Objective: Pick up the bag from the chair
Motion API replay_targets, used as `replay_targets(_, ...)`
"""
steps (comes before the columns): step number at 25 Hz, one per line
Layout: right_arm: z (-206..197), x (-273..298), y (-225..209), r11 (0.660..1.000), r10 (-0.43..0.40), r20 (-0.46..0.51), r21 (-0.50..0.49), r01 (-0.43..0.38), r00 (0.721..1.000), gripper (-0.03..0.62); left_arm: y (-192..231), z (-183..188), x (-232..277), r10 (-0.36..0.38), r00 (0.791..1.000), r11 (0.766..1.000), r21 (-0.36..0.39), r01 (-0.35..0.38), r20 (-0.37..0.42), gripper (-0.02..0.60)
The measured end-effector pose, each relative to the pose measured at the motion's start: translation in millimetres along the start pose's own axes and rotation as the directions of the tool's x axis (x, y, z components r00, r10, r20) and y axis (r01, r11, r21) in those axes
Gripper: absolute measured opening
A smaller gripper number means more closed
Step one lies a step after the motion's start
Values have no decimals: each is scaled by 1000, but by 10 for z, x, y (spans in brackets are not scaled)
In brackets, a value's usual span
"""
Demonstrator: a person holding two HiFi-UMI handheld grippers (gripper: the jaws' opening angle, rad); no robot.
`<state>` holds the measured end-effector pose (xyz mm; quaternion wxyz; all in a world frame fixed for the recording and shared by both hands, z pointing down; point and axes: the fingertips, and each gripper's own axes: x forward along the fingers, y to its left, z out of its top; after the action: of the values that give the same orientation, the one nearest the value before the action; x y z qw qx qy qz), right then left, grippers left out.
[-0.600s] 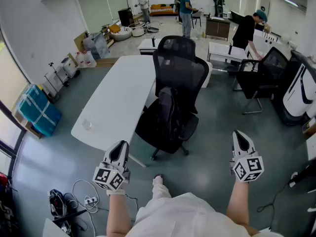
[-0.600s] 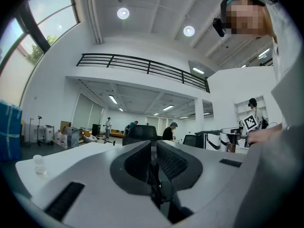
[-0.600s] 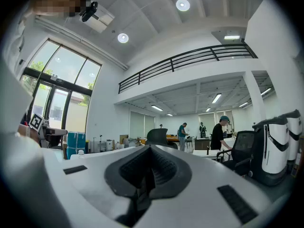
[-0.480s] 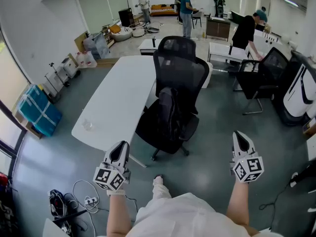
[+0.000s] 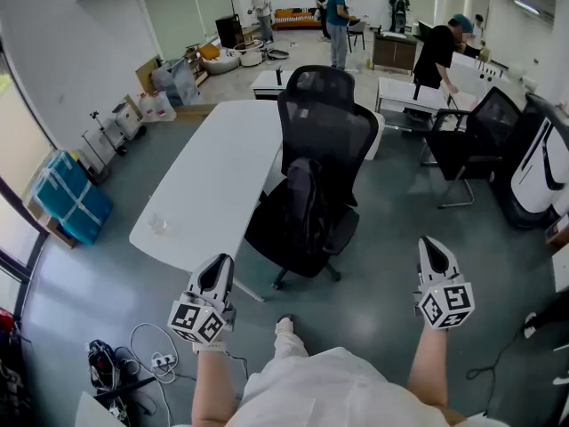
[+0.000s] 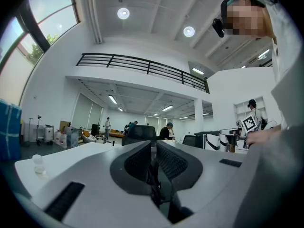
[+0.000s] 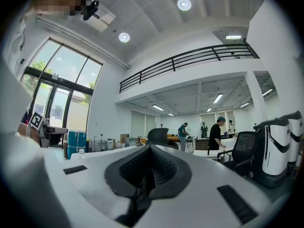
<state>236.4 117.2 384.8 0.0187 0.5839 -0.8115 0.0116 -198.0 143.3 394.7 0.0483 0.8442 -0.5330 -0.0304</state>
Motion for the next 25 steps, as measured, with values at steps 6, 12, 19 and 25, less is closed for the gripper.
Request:
replay_targets(6,6,14,-3,1000,10,9,21,-10,1000,18,18,-25,-8,4,1000,1000,-3,-4,-1,55)
replay_targets(12,14,-4,-12,999,17,32,42,-18,999,18,6,-24,-20,4,1000,1000,-8,-4,-2,55)
replay_targets(19,-15,-5,-45,999,7,17,34,-8,1000,18,-22,0,3,1,1000,1000,-7,-1,1,55)
replay_targets(25,-8,-35,-56,999,4,21,32,-5,1000,18,-54,-4,-3,-5,1000,1000,-3,5,-2,55)
